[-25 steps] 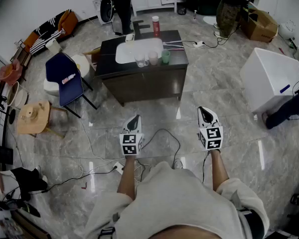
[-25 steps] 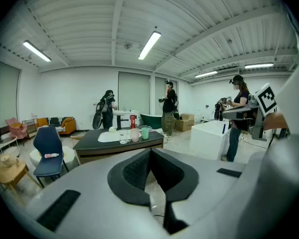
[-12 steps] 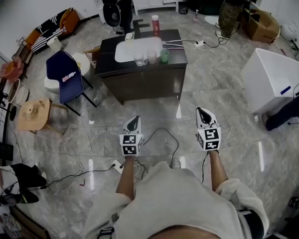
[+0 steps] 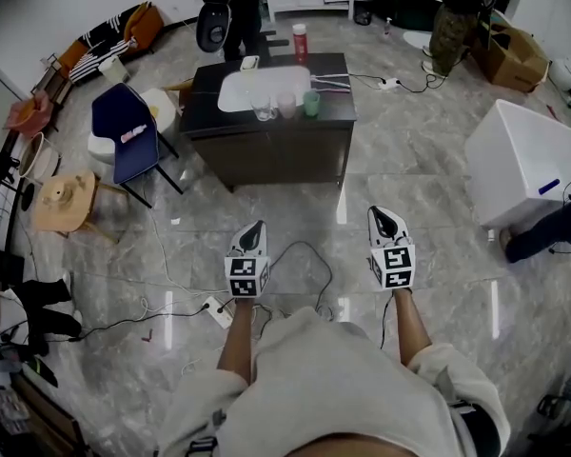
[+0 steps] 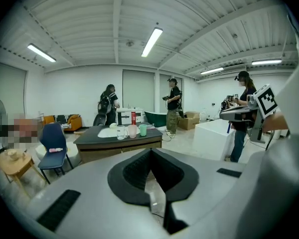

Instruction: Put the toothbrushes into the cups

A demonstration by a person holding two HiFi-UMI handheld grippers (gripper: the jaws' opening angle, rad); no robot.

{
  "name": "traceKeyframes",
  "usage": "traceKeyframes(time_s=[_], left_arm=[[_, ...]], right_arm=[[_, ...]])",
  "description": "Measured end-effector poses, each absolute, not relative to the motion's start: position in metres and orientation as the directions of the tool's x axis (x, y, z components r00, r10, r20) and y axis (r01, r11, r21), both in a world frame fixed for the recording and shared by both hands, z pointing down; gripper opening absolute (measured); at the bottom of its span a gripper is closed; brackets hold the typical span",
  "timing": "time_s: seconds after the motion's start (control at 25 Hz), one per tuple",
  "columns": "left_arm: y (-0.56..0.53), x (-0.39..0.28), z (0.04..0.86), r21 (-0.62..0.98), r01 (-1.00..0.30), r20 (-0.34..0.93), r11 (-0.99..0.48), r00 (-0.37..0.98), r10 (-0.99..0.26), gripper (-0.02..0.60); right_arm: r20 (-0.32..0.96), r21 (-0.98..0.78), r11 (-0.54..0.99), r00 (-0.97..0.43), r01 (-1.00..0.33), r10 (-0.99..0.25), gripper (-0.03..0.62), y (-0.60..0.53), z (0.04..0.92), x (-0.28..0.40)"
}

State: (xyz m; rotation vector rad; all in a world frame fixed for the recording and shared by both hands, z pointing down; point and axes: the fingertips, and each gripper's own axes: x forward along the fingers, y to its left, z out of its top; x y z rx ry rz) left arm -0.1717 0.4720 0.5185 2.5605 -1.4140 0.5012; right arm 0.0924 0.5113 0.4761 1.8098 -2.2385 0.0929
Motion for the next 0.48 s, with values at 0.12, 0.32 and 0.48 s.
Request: traceKeyframes(time_s=[0.12, 0.32, 0.48], left_arm=[[0.477, -0.162, 0.524, -0.012, -0.847, 0.386, -0.532, 0.487, -0.784, 0.026], [0.467, -0.151, 0.53, -0.013, -0.847, 0.396, -0.531, 0.483, -0.781, 0.026], [0.447, -0.14, 0.534, -0.012, -0.846, 0.396, -0.533, 0.485, -0.78, 0.026]], right_arm=[[0.255, 0.106, 0.238, -0.205, -0.965, -0.945, 0.014, 0.512, 0.481, 0.098], [0.266, 0.098, 0.237, -0.205, -0.966, -0.942, 0.014, 0.503, 0.491, 0.11], [0.264, 0.093, 0.237, -0.205, -0.967, -0.942, 0.014, 0.485, 0.495, 0.119]])
